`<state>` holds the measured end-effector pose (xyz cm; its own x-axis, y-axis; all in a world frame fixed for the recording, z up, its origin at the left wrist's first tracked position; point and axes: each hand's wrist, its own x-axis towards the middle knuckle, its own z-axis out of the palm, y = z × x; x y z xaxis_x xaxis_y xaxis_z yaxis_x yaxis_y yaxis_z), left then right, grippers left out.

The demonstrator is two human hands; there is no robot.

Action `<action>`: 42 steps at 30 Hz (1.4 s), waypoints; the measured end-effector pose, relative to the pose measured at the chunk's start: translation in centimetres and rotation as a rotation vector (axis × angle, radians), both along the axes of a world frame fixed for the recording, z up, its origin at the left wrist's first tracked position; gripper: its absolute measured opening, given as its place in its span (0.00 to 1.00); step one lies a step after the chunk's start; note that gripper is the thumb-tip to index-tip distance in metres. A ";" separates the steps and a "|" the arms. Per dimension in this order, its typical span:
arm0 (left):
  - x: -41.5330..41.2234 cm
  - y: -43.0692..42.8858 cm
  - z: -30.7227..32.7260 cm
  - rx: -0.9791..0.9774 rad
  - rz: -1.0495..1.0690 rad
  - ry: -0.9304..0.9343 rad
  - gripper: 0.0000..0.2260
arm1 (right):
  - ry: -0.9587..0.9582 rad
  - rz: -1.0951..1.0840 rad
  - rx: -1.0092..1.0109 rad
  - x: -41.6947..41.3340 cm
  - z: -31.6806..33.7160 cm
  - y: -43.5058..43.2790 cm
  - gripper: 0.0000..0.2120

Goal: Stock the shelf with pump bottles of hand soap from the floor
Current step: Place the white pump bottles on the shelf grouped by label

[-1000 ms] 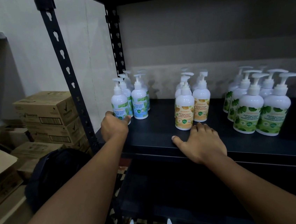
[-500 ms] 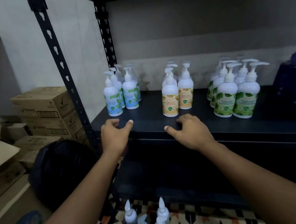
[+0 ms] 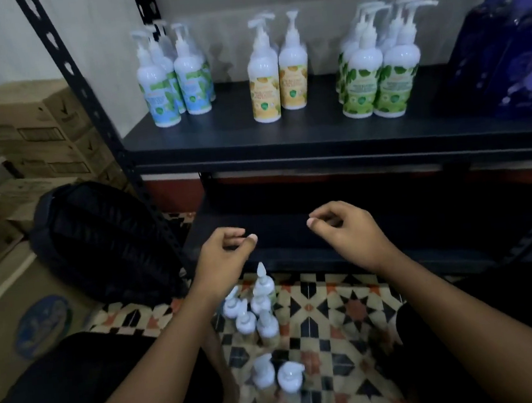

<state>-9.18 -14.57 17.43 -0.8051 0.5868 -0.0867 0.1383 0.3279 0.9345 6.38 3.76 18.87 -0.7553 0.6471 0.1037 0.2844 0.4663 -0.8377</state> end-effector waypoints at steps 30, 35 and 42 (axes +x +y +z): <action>-3.8 -3.4 -22.7 -0.834 -0.110 -0.120 0.32 | -0.636 0.374 -0.245 -5.7 -29.0 -4.5 0.35; -4.4 -1.4 -23.3 -0.683 -0.183 -0.187 0.23 | -0.597 0.390 -0.218 -7.3 -32.1 -4.7 0.35; -5.0 -2.7 -29.3 -0.565 -0.024 -0.155 0.24 | -0.534 0.327 -0.267 -7.7 -33.6 -4.4 0.28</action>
